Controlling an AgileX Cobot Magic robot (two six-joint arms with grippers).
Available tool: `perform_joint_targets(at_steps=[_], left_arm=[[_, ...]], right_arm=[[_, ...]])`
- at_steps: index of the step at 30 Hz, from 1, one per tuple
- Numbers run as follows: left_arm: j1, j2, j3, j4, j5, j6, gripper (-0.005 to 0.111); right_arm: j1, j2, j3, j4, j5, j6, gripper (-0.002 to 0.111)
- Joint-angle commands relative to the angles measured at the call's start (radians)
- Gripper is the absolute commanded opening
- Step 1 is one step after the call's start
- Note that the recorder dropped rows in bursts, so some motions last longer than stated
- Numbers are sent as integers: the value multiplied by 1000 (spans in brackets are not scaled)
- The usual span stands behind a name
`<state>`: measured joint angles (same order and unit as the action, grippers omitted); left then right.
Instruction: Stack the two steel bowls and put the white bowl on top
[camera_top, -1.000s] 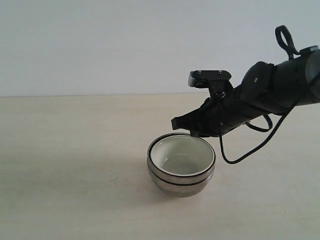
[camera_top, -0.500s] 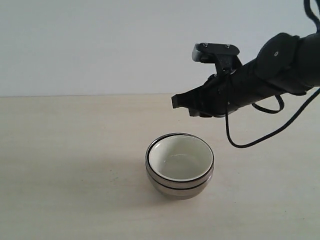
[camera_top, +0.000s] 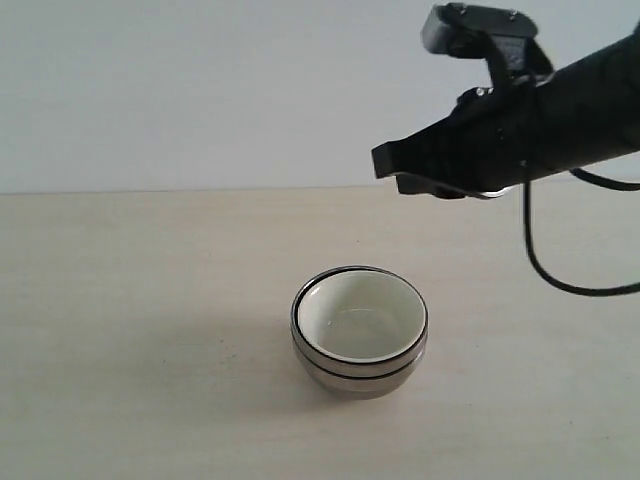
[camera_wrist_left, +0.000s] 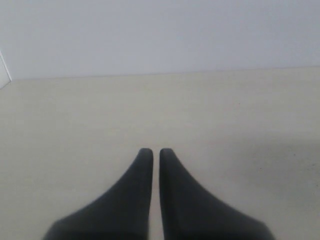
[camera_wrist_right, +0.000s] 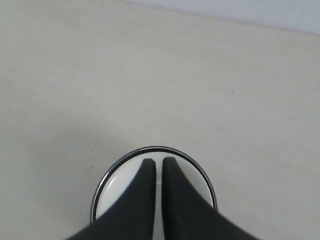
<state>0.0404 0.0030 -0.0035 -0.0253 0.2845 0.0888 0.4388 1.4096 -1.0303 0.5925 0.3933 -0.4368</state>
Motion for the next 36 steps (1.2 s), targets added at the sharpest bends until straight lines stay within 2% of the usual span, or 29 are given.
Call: perform_joint_targets(at_steps=[1,14,24,30,36], left_arm=[[3,-3,3,0,-1,-11,4],[3,-3,3,0,-1,-11,4],[3,-3,3,0,-1,-11,4],[3,-3,3,0,-1,-11,4],[3,-3,3,0,-1,-11,4]], right_arm=[[2,-176,113,-2,-60,-18,0],[2,-811,420,-2,-76,-18,0],[2,-1264,553,-9,-69,-18,0],[2,-1410,565,-9,-17,-18,0],[2,-1410,565,-9,21,-14,0]])
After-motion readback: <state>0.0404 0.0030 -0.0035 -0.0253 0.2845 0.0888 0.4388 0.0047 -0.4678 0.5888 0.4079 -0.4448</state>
